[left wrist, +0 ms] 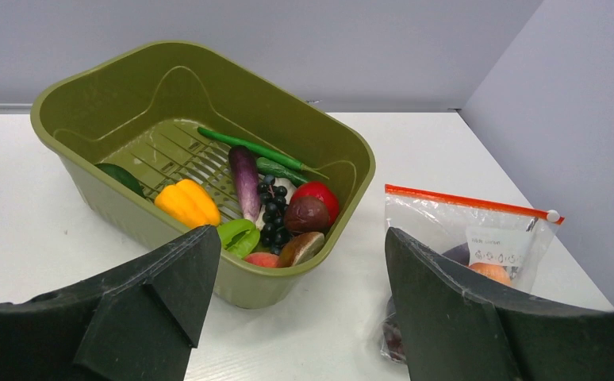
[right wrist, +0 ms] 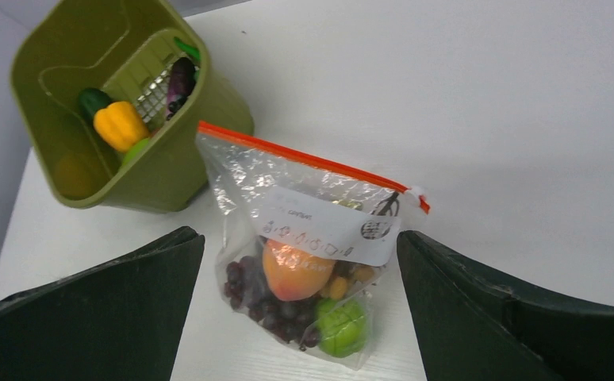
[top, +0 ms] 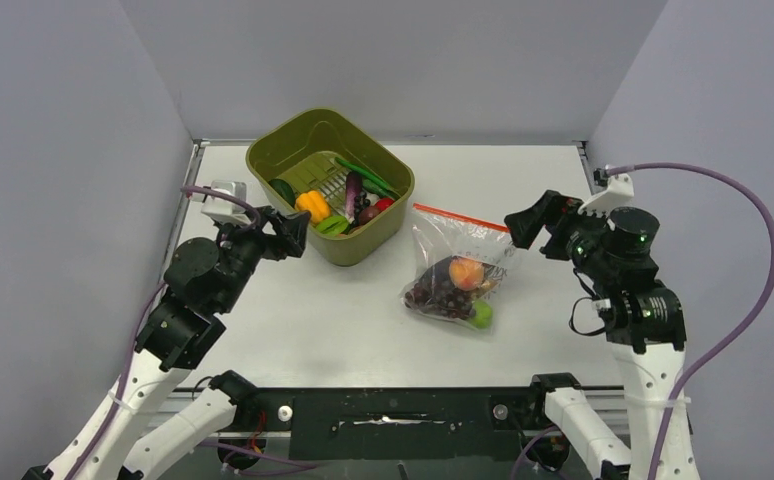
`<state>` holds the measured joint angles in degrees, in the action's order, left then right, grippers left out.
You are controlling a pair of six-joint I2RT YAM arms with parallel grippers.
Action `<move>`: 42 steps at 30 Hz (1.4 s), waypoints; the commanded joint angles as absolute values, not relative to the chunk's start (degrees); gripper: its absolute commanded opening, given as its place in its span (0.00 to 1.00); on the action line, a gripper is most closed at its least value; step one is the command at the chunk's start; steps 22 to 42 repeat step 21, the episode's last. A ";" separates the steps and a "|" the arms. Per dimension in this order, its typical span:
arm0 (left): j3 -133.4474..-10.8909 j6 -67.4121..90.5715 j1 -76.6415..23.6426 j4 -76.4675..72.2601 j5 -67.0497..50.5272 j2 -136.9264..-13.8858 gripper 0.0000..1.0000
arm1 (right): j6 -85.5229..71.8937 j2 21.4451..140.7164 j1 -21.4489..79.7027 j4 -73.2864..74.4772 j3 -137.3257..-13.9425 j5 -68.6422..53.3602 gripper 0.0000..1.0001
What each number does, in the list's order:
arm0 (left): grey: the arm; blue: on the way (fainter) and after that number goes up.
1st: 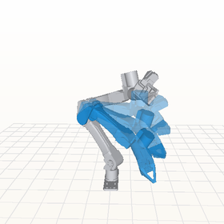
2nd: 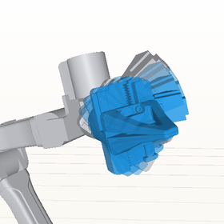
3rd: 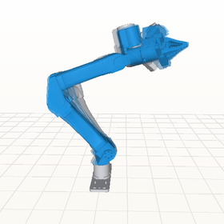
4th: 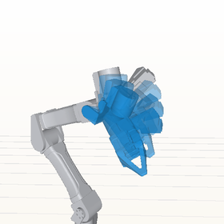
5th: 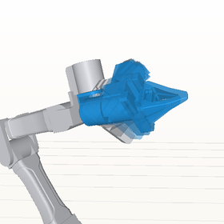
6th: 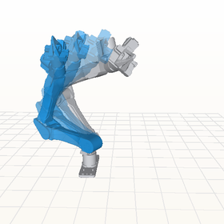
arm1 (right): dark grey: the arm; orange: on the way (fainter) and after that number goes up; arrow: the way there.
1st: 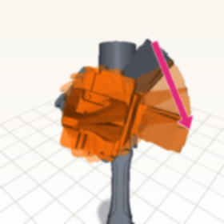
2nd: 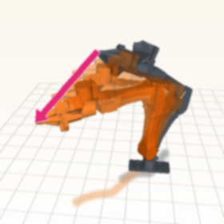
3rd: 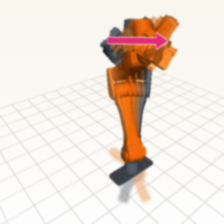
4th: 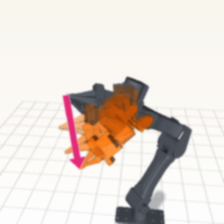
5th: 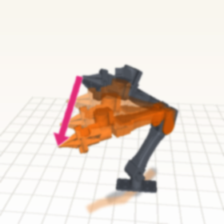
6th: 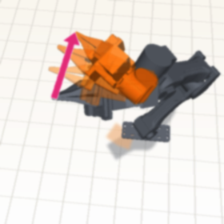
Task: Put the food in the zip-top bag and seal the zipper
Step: Reset both arms
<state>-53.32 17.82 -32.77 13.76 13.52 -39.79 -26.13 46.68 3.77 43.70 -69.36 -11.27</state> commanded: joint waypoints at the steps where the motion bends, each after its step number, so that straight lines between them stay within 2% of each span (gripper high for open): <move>1: -54.49 18.99 -32.42 11.05 13.26 -38.80 0.76 | -32.19 40.63 3.69 36.87 -64.98 -17.59 0.98; 16: -50.63 22.02 -32.43 10.36 6.29 -37.10 0.76 | -34.60 37.62 3.70 36.86 -60.73 -15.56 0.98; 42: -50.03 21.79 -32.39 10.27 5.89 -37.29 0.76 | -34.72 37.48 3.67 36.46 -60.91 -15.87 0.98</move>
